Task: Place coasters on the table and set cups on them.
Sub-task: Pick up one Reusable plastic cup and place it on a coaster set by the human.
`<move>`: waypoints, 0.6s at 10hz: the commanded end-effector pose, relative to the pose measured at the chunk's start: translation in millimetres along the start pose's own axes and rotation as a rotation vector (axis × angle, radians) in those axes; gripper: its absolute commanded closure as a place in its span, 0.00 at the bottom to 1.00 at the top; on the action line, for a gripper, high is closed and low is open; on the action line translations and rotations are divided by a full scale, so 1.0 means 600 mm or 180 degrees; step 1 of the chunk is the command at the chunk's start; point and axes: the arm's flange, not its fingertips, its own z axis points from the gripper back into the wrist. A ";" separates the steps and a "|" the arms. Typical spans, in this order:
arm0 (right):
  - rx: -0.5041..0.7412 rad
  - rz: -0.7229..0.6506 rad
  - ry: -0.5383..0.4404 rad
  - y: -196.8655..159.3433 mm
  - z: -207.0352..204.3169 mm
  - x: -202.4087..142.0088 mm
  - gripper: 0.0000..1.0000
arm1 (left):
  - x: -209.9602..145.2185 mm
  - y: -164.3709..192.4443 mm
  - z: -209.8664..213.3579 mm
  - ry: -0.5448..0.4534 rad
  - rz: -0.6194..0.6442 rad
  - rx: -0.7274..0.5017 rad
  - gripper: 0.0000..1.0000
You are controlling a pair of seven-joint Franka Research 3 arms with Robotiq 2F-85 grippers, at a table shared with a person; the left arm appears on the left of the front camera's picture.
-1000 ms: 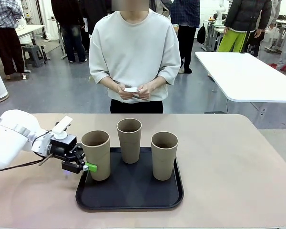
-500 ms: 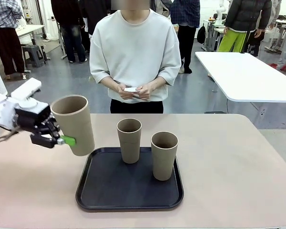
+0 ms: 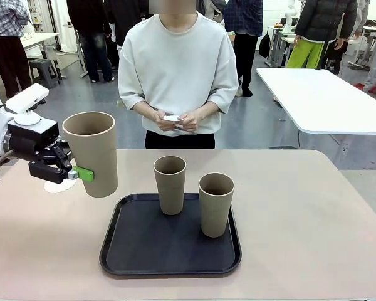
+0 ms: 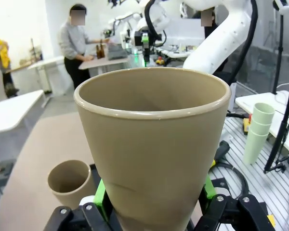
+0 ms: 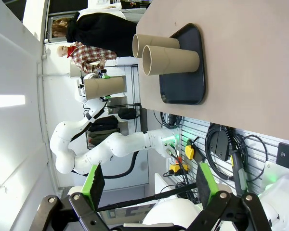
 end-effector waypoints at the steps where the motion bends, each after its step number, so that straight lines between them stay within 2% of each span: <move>1: 0.0031 0.0023 -0.0003 0.000 0.001 -0.001 0.00 | -0.003 0.000 0.001 -0.0040 -0.0075 -0.0020 0.63; 2: 0.0031 0.0023 -0.0003 0.000 0.001 -0.001 0.00 | 0.000 0.000 0.000 0.0000 0.0000 0.0000 0.16; 3: 0.0031 0.0023 -0.0003 0.000 0.001 -0.001 0.00 | -0.013 0.057 0.042 -0.0209 -0.0004 0.0104 0.16; 4: 0.0031 0.0023 -0.0003 0.000 0.001 -0.001 0.00 | -0.024 0.100 0.085 -0.0170 -0.0251 0.0007 0.16; 6: 0.0031 0.0023 -0.0003 0.000 0.001 -0.001 0.00 | -0.057 0.141 0.179 -0.0019 -0.0335 0.0086 0.16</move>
